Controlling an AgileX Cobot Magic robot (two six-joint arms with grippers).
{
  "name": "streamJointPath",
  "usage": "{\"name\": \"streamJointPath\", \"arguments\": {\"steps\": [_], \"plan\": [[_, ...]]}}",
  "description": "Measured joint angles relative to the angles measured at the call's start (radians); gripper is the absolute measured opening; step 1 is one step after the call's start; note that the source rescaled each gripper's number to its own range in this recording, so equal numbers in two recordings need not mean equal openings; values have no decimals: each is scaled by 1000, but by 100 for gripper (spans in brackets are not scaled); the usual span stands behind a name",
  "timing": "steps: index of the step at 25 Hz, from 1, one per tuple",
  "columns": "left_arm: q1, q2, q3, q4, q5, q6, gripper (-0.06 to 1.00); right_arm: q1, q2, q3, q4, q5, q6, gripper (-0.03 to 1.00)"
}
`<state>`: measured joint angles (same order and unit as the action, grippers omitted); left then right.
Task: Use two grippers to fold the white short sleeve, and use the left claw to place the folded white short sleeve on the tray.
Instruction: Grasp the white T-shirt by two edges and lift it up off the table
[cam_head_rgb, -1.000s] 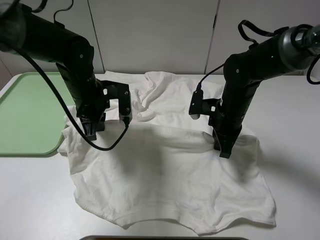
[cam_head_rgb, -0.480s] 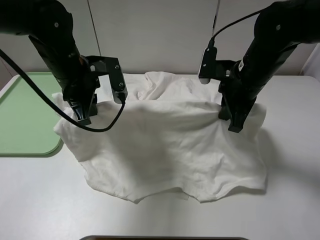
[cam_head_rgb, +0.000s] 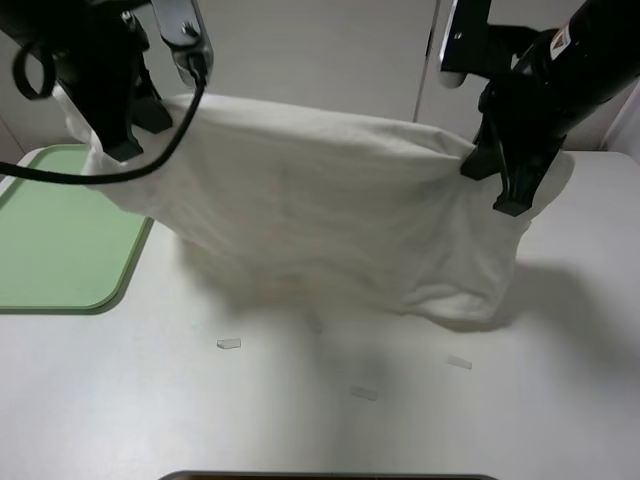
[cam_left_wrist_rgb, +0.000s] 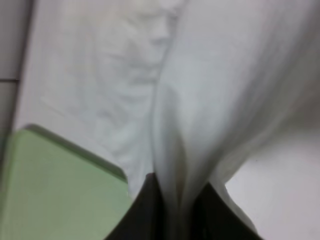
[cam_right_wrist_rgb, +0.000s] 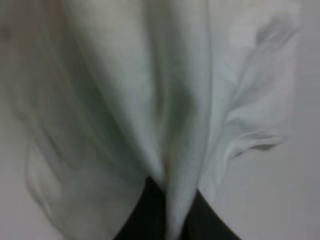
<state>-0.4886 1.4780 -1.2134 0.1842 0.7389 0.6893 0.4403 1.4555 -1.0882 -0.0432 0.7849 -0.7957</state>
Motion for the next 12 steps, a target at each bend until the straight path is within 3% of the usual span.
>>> {"name": "streamJointPath", "arguments": {"steps": [7, 9, 12], "plan": [[0, -118, -100, -7, 74, 11, 2, 0, -64, -117, 0, 99, 0, 0], [0, -128, -142, -7, 109, 12, 2, 0, -67, -215, 0, 188, 4, 0], [0, -130, -224, -7, 184, 13, 2, 0, -67, -285, 0, 248, 5, 0]]}}
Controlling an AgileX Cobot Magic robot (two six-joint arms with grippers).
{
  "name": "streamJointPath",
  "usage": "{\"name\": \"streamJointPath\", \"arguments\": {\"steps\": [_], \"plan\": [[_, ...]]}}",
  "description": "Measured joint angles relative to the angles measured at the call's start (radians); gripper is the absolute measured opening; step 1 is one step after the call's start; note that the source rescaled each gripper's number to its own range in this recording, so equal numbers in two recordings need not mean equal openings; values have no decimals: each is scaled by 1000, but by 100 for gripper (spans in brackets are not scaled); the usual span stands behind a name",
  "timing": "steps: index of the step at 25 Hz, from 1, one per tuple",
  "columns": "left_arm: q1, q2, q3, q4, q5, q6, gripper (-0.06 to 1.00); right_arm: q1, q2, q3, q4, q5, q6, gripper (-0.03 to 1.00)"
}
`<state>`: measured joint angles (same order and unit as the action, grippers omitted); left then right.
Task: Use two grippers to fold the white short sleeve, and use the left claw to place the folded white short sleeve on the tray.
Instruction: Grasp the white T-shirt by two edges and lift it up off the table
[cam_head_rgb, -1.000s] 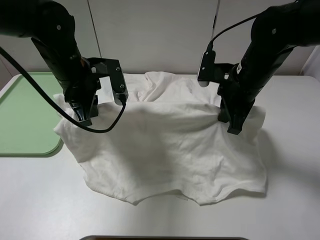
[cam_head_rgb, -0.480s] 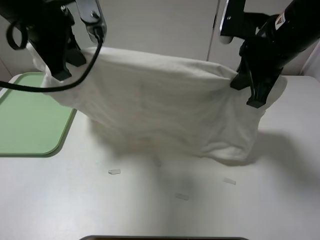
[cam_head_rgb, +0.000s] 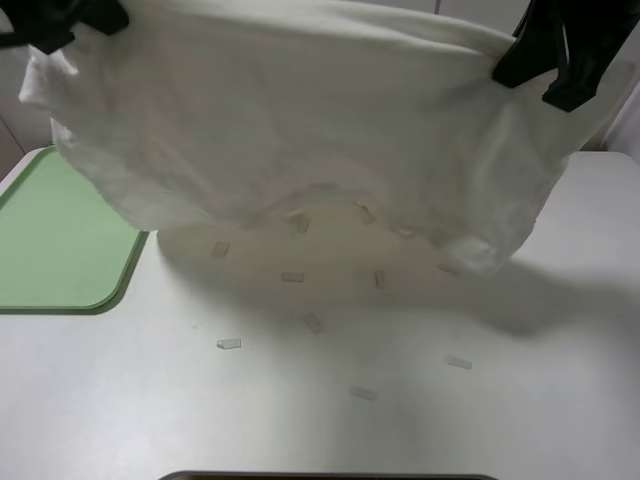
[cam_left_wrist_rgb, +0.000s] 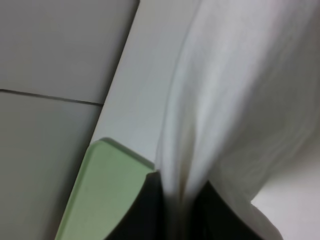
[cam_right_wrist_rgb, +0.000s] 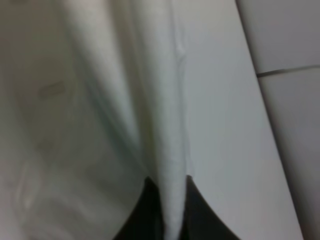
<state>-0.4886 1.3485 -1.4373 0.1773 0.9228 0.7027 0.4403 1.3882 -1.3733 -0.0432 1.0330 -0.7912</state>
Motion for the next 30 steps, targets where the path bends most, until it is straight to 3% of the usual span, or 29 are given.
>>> {"name": "streamJointPath", "arguments": {"steps": [11, 20, 30], "plan": [[-2, -2, -225, -15, 172, 54, 2, 1, -1, -223, 4, 158, 1, 0], [-2, -7, -322, -23, 235, 57, 2, 1, -57, -263, 19, 160, 31, 0], [-9, -79, -322, -25, 235, 58, 2, 8, -175, -258, 58, 160, 70, 0]]}}
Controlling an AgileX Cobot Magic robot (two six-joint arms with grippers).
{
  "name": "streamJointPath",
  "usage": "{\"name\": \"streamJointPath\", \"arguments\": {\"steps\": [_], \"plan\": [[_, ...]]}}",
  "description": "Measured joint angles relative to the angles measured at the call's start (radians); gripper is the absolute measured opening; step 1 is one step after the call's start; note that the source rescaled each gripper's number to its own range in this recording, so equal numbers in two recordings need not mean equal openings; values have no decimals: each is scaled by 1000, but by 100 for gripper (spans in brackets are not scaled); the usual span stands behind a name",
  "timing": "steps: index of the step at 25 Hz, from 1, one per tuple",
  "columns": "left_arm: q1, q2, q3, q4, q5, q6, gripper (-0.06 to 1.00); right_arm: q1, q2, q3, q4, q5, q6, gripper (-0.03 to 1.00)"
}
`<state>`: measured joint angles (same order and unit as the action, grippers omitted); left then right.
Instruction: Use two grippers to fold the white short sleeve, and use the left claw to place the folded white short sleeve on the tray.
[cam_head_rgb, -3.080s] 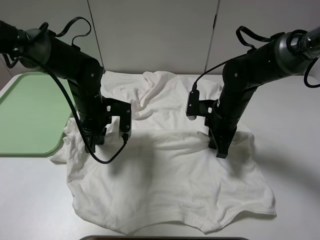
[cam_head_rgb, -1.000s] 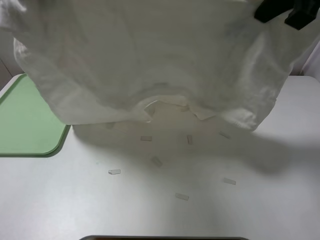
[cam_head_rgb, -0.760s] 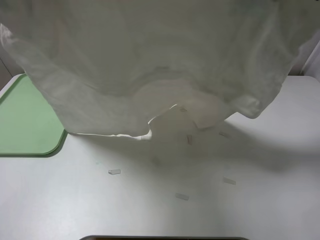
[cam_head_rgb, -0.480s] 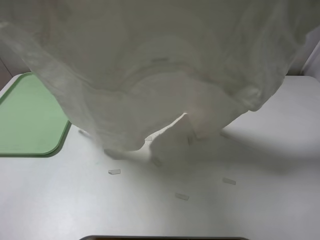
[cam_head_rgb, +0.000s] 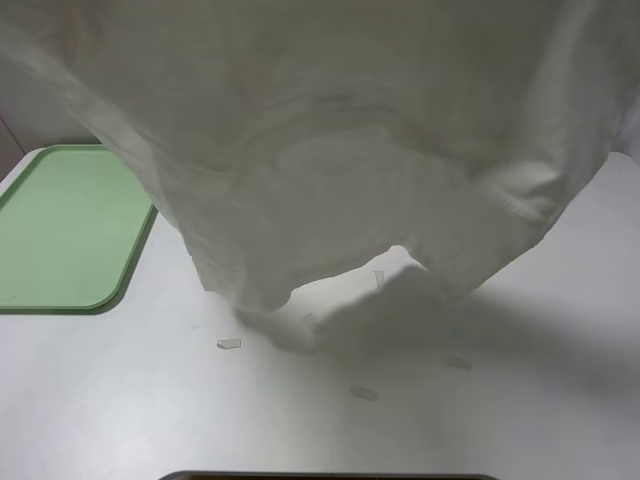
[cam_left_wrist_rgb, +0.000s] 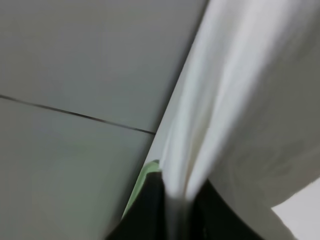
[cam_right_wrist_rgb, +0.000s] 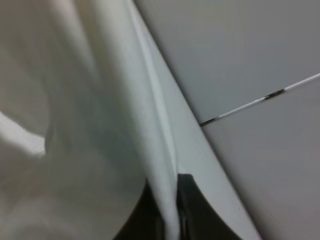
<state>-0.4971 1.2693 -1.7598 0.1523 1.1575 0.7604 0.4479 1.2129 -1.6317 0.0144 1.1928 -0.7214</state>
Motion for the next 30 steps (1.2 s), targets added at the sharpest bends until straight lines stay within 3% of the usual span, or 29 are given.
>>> {"name": "streamJointPath", "arguments": {"steps": [8, 21, 30], "plan": [[-2, -73, 68, -28, 1, -15, 2, 4, -155, 246, 44, -17, 1, 0], [-5, -229, 296, -66, -4, -106, 2, 4, -333, 348, 128, -28, 31, 0], [-5, -384, 452, -152, -6, -175, 2, 4, -440, 419, 178, -23, 59, 0]]}}
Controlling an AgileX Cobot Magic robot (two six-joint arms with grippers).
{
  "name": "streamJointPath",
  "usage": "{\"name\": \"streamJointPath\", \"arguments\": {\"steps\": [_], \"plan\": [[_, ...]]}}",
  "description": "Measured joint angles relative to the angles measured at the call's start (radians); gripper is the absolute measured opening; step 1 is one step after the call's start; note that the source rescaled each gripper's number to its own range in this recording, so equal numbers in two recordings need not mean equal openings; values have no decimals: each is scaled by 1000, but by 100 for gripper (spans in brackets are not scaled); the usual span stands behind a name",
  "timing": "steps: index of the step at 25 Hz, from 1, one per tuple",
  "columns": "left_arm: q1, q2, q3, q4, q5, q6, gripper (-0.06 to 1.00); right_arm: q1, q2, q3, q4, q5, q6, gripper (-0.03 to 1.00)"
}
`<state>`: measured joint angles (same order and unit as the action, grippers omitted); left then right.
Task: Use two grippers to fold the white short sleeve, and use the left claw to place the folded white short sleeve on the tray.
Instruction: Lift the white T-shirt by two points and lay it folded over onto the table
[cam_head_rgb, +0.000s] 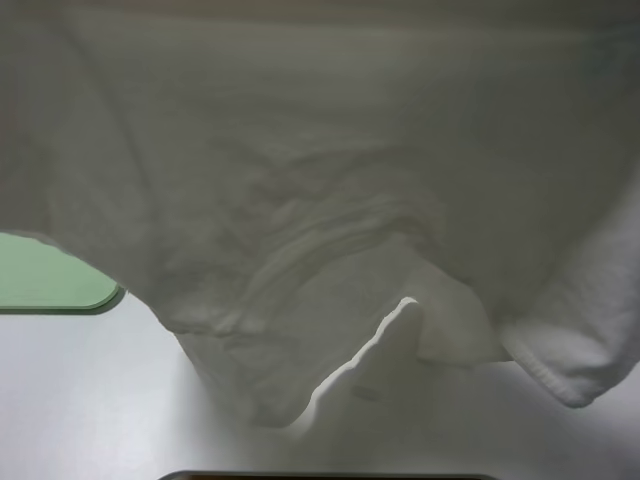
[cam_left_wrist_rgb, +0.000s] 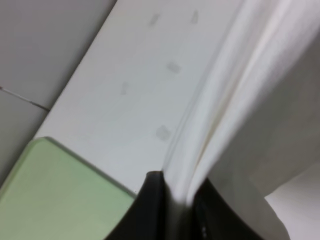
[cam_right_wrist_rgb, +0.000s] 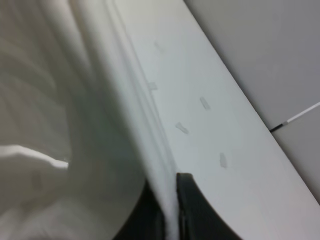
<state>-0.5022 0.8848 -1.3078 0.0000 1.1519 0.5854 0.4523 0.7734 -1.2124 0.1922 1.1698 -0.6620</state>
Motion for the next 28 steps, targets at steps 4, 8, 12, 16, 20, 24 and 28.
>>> {"name": "streamJointPath", "arguments": {"steps": [4, 8, 12, 16, 20, 24, 28], "plan": [[0, -60, 19, -31, 0, -42, 2, 0, -47, 1, 40, 17, 17, 0], [0, -90, 22, -57, 0, -57, 2, 0, -63, 3, 54, 21, 33, 0], [0, -103, 25, -84, 0, -64, 2, 0, -70, 16, 48, 21, 50, 0], [0, -103, 104, -70, 0, -64, 2, 0, -72, 85, 26, 13, 49, 0], [0, -96, 198, -28, -4, -64, 2, 0, -37, 240, -15, -12, 24, 0], [-3, -49, 317, 51, -56, -64, 2, 5, 57, 347, -65, -129, 12, 0], [-6, 41, 352, 156, -185, -71, 1, 12, 193, 359, -192, -324, 12, 0]]}}
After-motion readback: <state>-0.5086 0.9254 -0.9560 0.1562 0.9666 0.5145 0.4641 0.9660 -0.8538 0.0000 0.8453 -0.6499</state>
